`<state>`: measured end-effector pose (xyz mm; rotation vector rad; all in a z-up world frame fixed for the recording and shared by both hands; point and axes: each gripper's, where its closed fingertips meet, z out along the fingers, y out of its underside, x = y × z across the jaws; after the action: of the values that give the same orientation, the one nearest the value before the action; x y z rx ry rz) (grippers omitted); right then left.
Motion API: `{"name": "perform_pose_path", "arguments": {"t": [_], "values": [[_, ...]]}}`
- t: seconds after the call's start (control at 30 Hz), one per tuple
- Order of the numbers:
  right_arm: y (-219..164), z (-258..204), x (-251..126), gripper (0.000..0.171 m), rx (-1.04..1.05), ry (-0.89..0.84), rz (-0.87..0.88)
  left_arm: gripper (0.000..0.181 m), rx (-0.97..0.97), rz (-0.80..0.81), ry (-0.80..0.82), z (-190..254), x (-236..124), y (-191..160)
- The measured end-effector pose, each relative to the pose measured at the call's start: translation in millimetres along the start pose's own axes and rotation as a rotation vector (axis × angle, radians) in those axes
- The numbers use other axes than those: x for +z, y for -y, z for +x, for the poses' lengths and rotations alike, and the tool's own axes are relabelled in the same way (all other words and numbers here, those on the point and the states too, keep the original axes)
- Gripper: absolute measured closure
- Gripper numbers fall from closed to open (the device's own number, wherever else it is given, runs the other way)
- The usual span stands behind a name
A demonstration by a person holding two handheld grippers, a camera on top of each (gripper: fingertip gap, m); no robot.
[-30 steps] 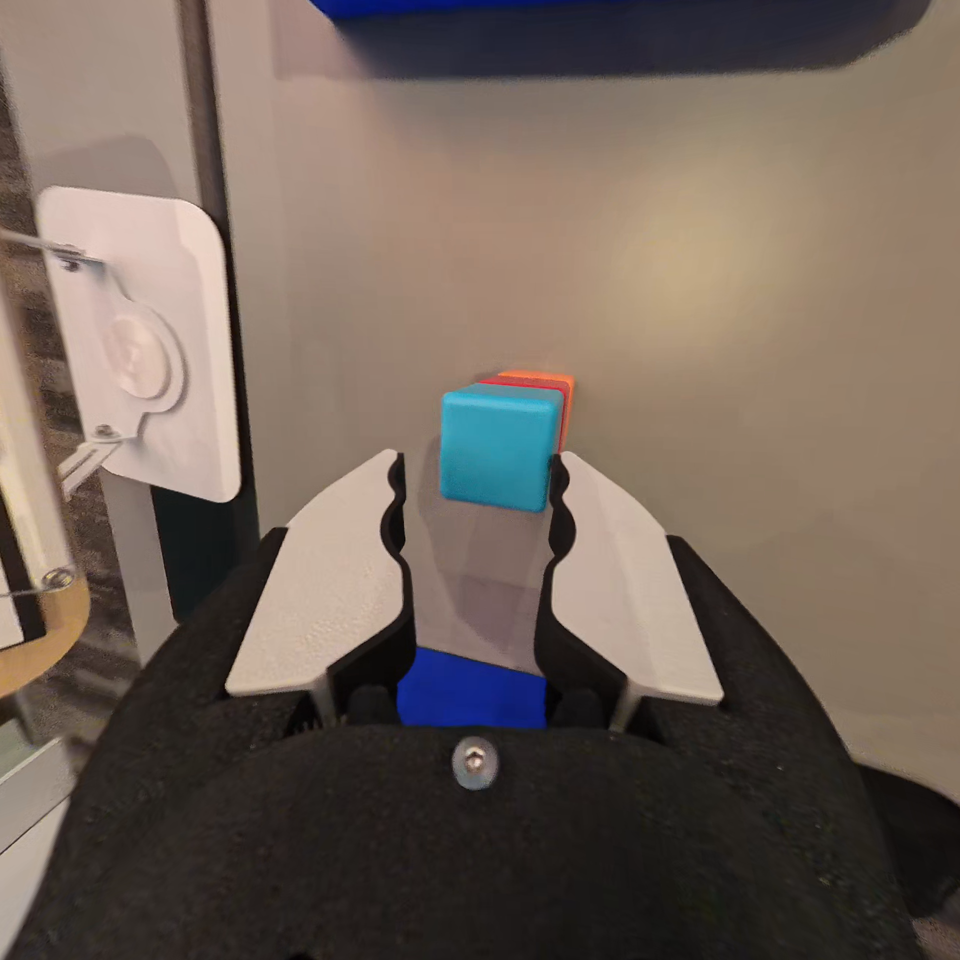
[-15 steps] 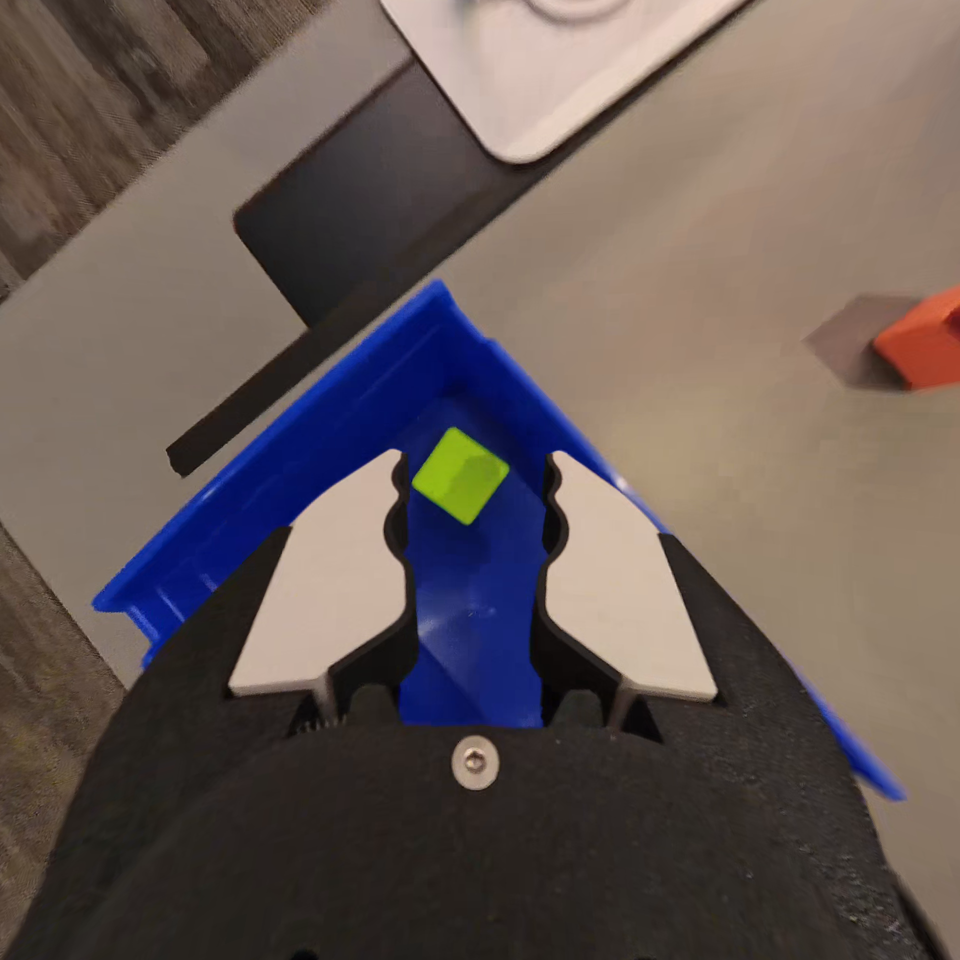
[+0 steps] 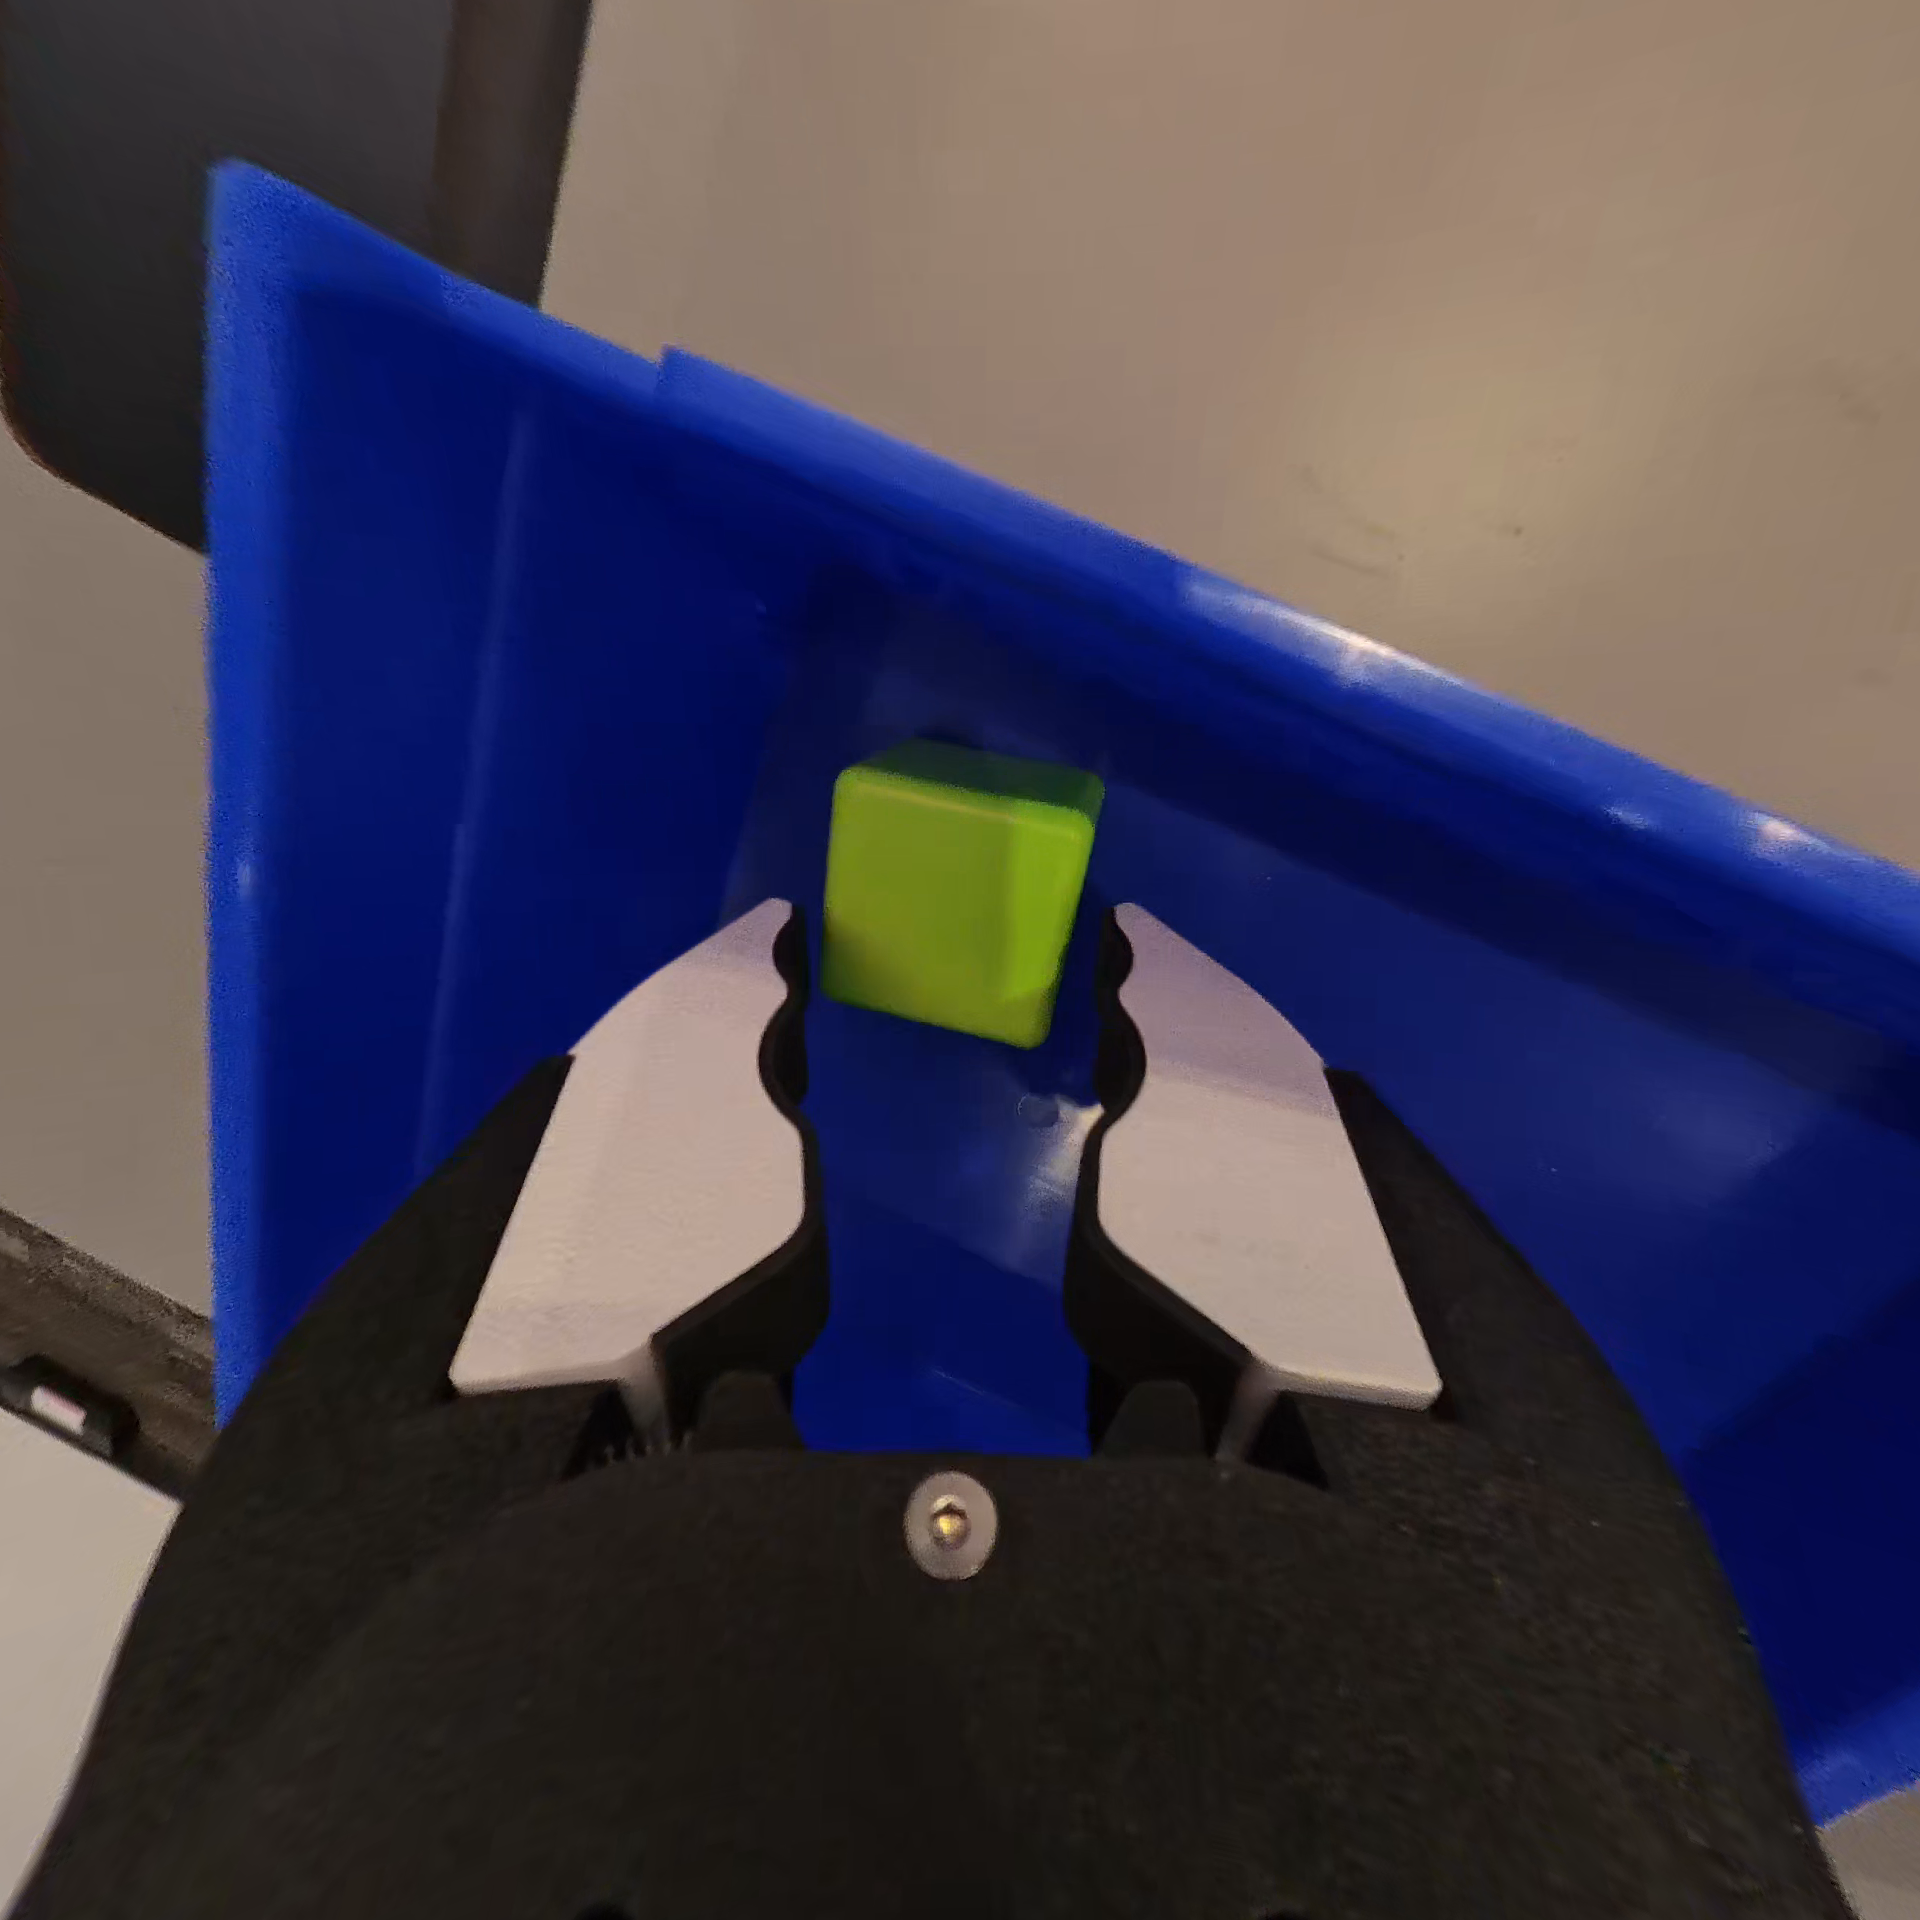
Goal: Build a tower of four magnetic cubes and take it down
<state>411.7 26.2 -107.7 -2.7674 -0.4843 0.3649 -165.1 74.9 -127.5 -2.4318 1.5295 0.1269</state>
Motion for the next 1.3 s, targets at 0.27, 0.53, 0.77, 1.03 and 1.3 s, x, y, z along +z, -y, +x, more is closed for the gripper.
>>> {"name": "perform_pose_path", "arguments": {"t": [0.27, 0.53, 0.77, 1.03, 1.3], "values": [[-2.4, -0.9, 5.6, 0.135, -0.014, -0.002, -0.028, 0.131, 0.014, -0.016, 0.001, -0.8, 7.8, -3.6], [-1.3, -3.9, 5.0, 0.136, -0.023, 0.012, -0.023, 0.132, 0.021, 0.127, 0.130, -6.1, -86.8, 21.8], [-0.2, -10.4, 3.0, 0.136, -0.046, 0.019, -0.022, 0.132, 0.268, 0.281, 0.144, 70.0, -174.5, 124.1], [-2.1, -15.3, 2.2, 0.136, -0.066, 0.041, -0.022, 0.132, 0.340, 0.383, -0.029, 162.7, -159.4, 218.8], [-1.3, -11.7, -3.4, 0.137, -0.048, 0.071, 0.010, 0.132, 0.304, 0.380, -0.077, 177.4, -128.4, 226.3]]}}
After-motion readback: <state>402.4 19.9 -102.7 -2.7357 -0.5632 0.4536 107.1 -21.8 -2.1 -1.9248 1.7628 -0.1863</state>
